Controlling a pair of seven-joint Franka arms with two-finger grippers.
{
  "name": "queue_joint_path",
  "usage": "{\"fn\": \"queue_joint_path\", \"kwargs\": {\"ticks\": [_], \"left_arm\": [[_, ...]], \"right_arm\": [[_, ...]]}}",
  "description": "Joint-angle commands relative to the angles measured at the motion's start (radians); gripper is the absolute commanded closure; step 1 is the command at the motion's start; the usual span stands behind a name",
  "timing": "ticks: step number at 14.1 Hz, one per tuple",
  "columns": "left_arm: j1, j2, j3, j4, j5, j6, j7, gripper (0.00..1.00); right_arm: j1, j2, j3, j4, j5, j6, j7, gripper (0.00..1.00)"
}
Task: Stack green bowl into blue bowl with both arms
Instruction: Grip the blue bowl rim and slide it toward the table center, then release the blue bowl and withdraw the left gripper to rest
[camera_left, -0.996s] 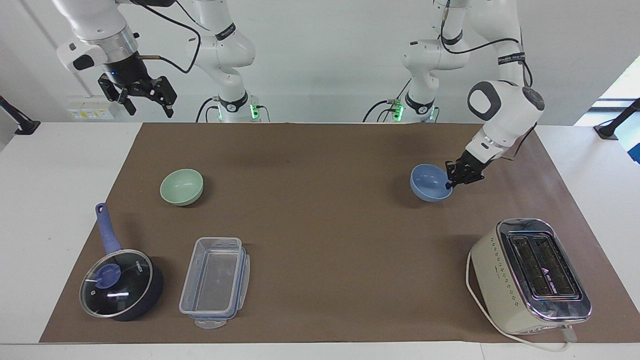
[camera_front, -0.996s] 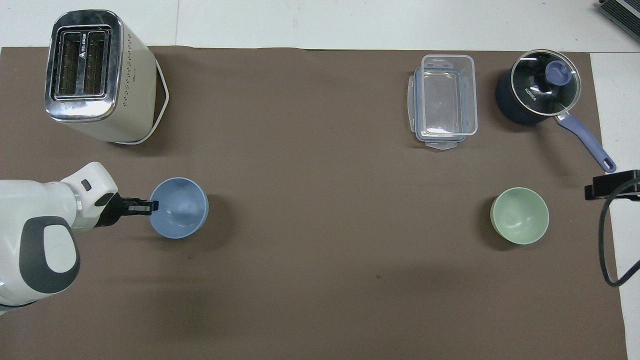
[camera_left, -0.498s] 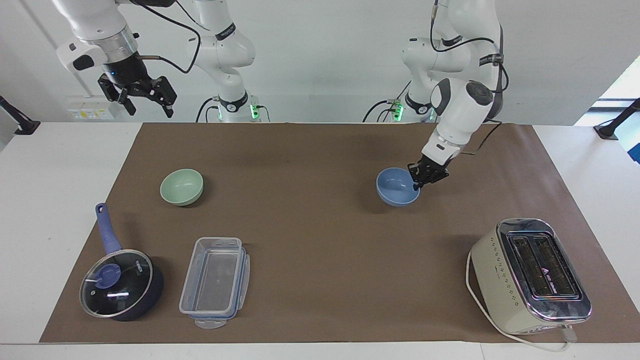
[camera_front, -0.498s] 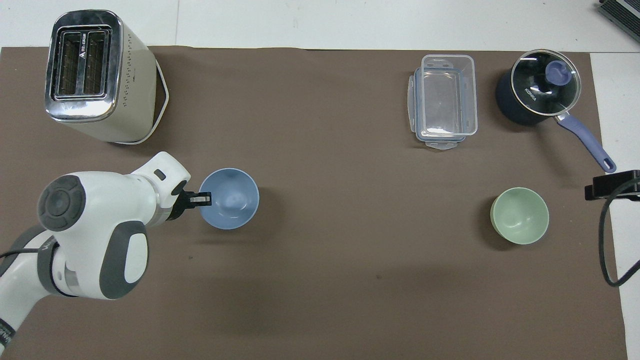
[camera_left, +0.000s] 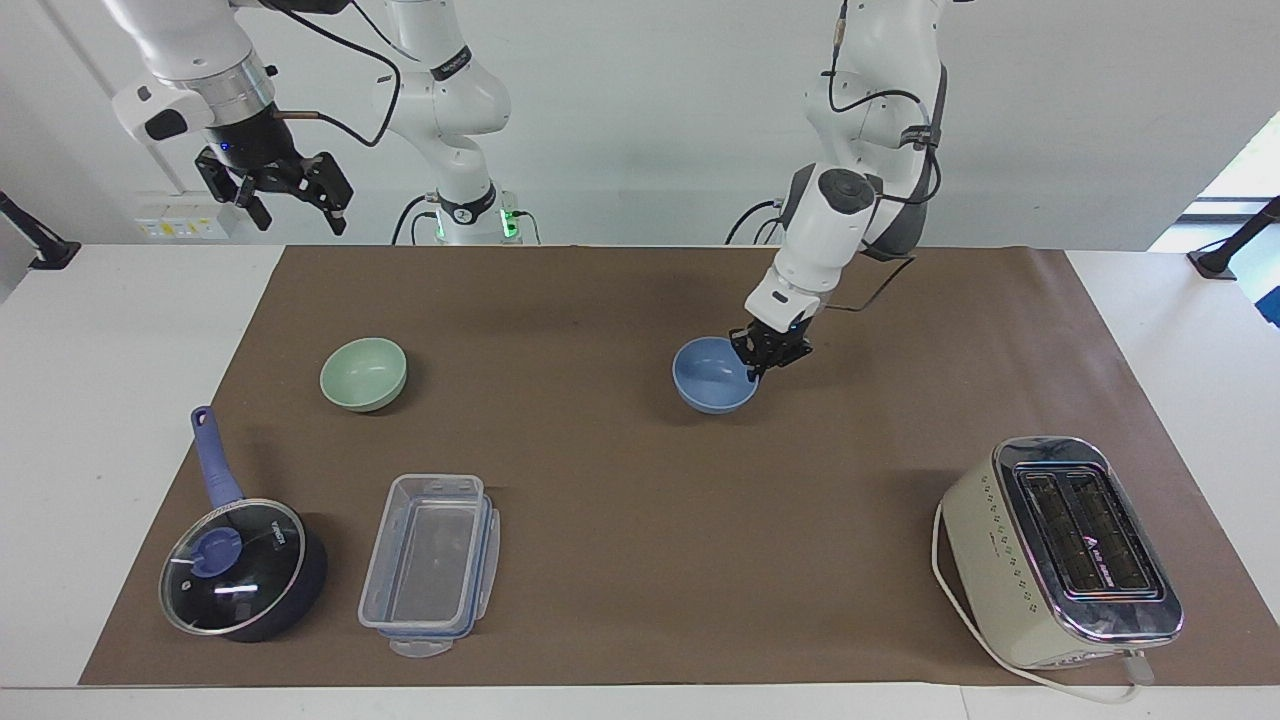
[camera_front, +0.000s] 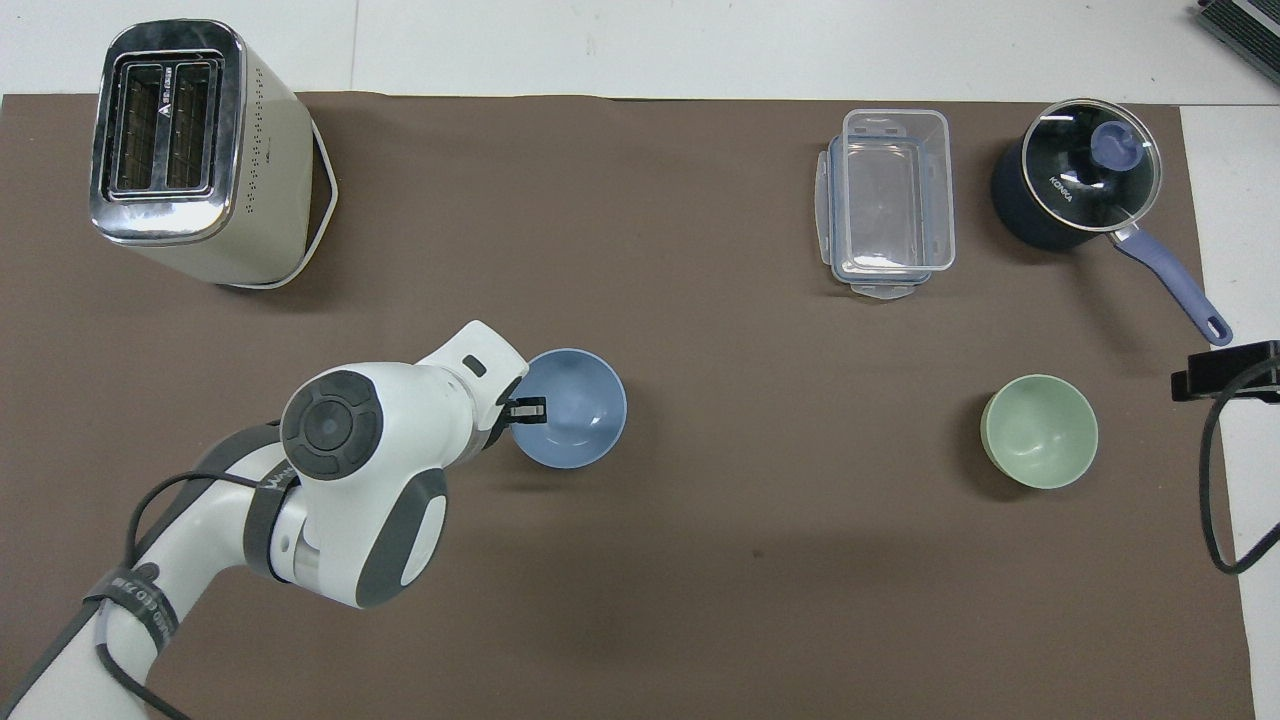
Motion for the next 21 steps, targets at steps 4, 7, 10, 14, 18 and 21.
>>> {"fn": "queue_joint_path", "kwargs": {"ticks": [4,7,10,14,18,21], "left_arm": [[-0.058,0.058,0.015,0.008,0.025,0.057,-0.014,1.00],[-0.060,0.062,0.013,0.002,0.025,0.055,-0.017,1.00],[-0.058,0.065,0.015,0.019,0.025,0.025,-0.013,0.73],[-0.038,0.049,0.023,0.076,0.027,-0.090,-0.010,0.10],[0.087,-0.048,0.024,0.100,0.053,-0.227,0.138,0.00],[0.227,-0.128,0.024,0.103,0.100,-0.339,0.330,0.00]], "right_arm": [[-0.007,-0.021,0.001,-0.023,-0.012,-0.005,0.004,0.00],[-0.007,-0.021,0.001,-0.023,-0.012,-0.007,0.004,0.00],[-0.007,-0.021,0.001,-0.023,-0.012,-0.004,0.003,0.00],[-0.004,-0.021,0.007,-0.014,-0.017,0.005,0.001,0.00],[-0.004,-0.021,0.008,-0.111,-0.010,0.094,-0.042,0.00],[-0.013,-0.003,0.004,-0.217,-0.010,0.205,-0.065,0.00]]}}
